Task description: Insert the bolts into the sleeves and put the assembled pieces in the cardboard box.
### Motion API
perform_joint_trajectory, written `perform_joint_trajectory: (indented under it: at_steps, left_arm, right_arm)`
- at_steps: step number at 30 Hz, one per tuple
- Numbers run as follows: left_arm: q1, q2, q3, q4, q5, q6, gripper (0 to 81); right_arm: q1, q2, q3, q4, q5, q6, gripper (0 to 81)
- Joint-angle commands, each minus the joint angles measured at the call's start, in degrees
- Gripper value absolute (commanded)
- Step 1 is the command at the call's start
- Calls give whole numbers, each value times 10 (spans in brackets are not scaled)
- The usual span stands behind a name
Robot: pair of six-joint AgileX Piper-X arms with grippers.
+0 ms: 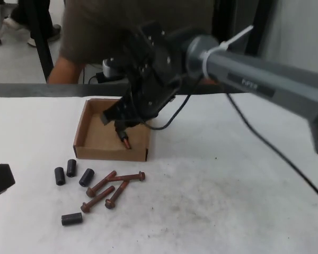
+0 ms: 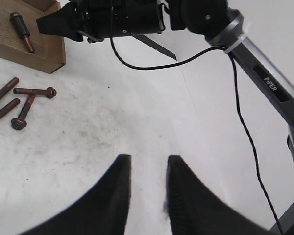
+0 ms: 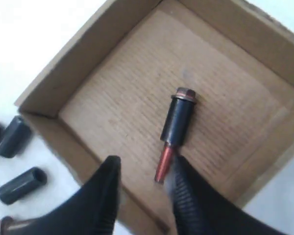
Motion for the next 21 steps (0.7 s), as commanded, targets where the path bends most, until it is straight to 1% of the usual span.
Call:
perform_joint_trajectory:
  at_steps: [1,5,8,12,15,21]
  left_arm:
    - [2,-5,-1,-2,-1,2,246]
    - [2,-4,0,-28,-26,2,246]
    - [2,-4,0,-59,-67,3,246]
    - [2,-4,0,-89,-110,3,246]
    - [2,-4,0,-92,-145,3,246]
    - [2,-4,0,-89,-147,3,246]
  right_arm:
    - [-4,-60,-15,77,0,-11,330]
    - [-4,-108,-2,159,7,-35,330]
    - [-4,-165,44,175,22,-50,330]
    - [-4,-263,149,161,22,-49,330]
    - [1,-355,251,140,22,-41,330]
    - [14,-534,441,108,22,13,330]
